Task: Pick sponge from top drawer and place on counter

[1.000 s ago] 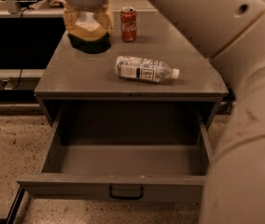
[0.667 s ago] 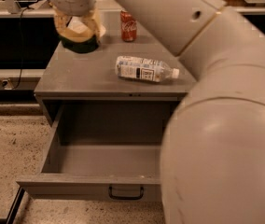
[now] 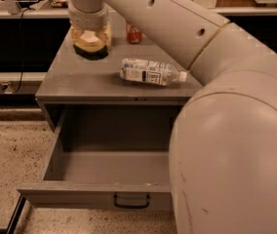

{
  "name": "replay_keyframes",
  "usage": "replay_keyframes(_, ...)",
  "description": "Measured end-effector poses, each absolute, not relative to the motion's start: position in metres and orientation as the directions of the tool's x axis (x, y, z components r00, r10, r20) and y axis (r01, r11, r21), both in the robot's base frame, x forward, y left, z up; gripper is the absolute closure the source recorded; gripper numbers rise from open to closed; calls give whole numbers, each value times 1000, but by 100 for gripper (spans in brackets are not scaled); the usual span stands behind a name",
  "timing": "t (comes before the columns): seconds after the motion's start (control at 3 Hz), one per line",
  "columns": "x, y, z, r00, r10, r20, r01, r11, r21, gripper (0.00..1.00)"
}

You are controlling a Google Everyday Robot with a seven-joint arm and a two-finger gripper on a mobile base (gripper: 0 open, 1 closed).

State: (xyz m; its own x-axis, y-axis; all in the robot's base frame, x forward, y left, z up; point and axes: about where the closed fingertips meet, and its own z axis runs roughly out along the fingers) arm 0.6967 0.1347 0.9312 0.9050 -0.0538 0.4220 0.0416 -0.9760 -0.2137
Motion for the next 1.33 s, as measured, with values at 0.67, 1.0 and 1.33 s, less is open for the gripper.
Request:
replay_keyframes(0.67,716,129,905,831,-68,552,93,-962,-258,60)
replay_keyframes(1.0,714,134,910,809,-66,584,143,-942,-305,37)
replay_keyframes(1.33,715,135,909,807,-67,586,146,-940,-309,13)
